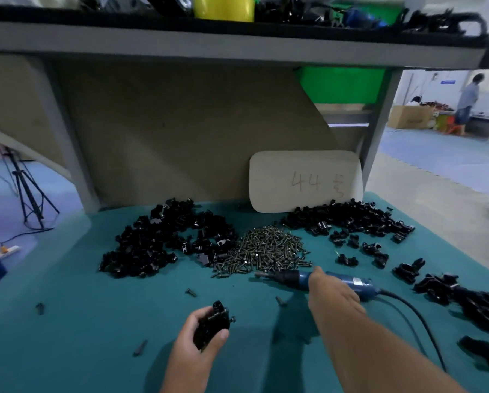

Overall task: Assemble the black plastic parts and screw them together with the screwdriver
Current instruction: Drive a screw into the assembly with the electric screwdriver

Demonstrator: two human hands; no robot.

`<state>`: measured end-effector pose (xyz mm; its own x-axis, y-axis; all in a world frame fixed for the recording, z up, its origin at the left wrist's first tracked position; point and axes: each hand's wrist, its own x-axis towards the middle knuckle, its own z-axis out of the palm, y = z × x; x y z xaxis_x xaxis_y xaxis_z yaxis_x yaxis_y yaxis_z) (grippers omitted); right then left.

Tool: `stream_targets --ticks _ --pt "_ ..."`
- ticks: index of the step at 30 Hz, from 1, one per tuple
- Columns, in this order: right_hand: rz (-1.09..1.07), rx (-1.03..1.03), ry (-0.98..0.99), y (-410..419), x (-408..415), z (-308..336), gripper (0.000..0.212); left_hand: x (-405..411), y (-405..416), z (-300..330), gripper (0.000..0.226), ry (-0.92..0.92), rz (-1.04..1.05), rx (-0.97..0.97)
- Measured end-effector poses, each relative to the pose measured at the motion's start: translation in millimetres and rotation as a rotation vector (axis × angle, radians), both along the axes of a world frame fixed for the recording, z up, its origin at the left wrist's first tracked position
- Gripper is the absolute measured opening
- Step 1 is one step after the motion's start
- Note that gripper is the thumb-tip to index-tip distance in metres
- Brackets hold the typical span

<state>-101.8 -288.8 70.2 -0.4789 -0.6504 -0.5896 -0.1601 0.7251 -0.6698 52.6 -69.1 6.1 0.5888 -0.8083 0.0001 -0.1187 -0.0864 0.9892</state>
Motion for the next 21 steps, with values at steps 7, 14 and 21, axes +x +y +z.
stream_targets --ticks 7,14,21 --pt "-0.063 -0.314 -0.427 -9.3 -9.3 -18.9 0.064 -0.2 -2.6 0.2 0.03 -0.005 -0.025 0.001" --pt "-0.212 -0.662 -0.891 -0.3 -37.4 3.2 0.041 3.2 -4.5 -2.4 0.032 0.021 -0.009 0.021" --pt "-0.062 -0.776 -1.412 21.7 -51.6 14.8 0.018 0.9 -6.9 -3.8 0.03 0.003 -0.046 0.017"
